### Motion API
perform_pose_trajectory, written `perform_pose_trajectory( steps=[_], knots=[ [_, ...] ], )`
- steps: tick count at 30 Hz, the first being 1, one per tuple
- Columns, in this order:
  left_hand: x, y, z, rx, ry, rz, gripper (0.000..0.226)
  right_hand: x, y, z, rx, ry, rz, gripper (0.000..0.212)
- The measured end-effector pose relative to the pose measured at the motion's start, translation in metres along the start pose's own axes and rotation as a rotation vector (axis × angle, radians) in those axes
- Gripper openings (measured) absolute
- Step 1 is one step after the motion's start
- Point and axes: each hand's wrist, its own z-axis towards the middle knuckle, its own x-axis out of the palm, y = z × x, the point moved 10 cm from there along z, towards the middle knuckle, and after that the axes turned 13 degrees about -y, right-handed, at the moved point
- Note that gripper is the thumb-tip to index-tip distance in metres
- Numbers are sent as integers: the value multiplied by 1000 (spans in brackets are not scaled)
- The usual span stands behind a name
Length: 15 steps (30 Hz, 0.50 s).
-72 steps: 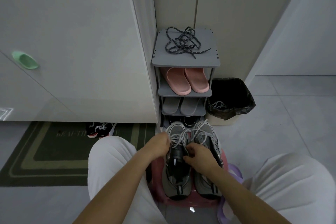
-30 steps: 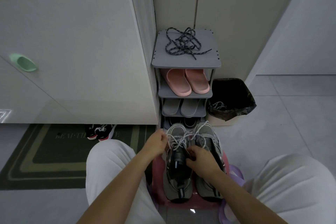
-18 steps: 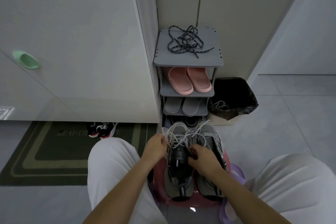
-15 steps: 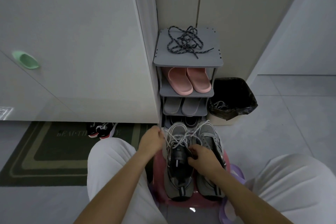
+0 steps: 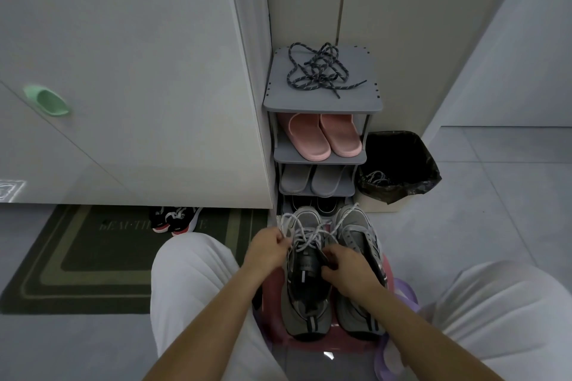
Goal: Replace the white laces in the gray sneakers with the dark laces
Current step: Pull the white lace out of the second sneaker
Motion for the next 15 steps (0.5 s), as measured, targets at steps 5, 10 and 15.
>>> perform_pose_trajectory(
  steps=[5,10,15],
  knots=[
    [-33,8,27,-85,-141,-123,31,-1,0,0,-2,-3,-4,30],
    [-23,4,23,-59,-90,-204,27,-1,0,-1,-4,-5,-8,30],
    [19,3,-1,19,95,-141,31,-1,0,0,-3,-9,-3,31]
  ],
)
